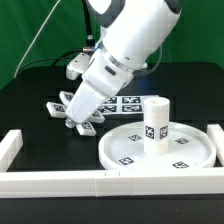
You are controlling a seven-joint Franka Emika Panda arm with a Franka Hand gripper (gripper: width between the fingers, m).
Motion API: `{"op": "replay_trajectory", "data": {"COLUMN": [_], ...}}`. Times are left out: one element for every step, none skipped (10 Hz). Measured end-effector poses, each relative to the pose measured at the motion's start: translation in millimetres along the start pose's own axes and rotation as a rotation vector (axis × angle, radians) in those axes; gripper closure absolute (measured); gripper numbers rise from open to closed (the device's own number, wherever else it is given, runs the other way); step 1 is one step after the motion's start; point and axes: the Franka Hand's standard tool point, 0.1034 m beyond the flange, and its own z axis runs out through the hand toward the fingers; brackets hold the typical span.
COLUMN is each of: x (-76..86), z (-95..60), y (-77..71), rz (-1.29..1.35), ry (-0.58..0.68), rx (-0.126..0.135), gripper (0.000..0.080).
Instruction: Assemble round table
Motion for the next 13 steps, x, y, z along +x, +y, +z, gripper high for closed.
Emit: {"op": "replay_trajectory", "data": {"x": [0.0,0.0,-0.2,-0.2,-0.2,-0.4,-4.5,-6.3,-7.1,-11.5,-18.4,-27.5,-28.5], "z": [0.0,0.0,-0.3,-0.4,-0.4,-0.7,-6.4,-29.8,-51.9,-73.1,-85.4,-94.9,-88.8], "y": [0.0,0.0,0.5,0.5,0.5,1.5,-3.9,-5.0,0.8,2.5,7.3,13.2,16.1], "rz": [0.0,0.0,0.0,-0.001,-0.001,-0.008,0.036,0.096,0.113,0.163,0.167,0.19,0.214], "ry": [0.0,0.0,0.0,0.0,0.0,0.007,-0.003,-0.031,-0.007,0.083,0.164,0.237,0.291], "rx": [0.0,0.0,-0.001,-0.001,-0.001,-0.002,0.056,0.138,0.18,0.241,0.247,0.245,0.219], "gripper": [0.015,0.0284,0.0284,0.035,0.035,0.035,0.035,0.035,0.035,0.035,0.035,0.035,0.035]}}
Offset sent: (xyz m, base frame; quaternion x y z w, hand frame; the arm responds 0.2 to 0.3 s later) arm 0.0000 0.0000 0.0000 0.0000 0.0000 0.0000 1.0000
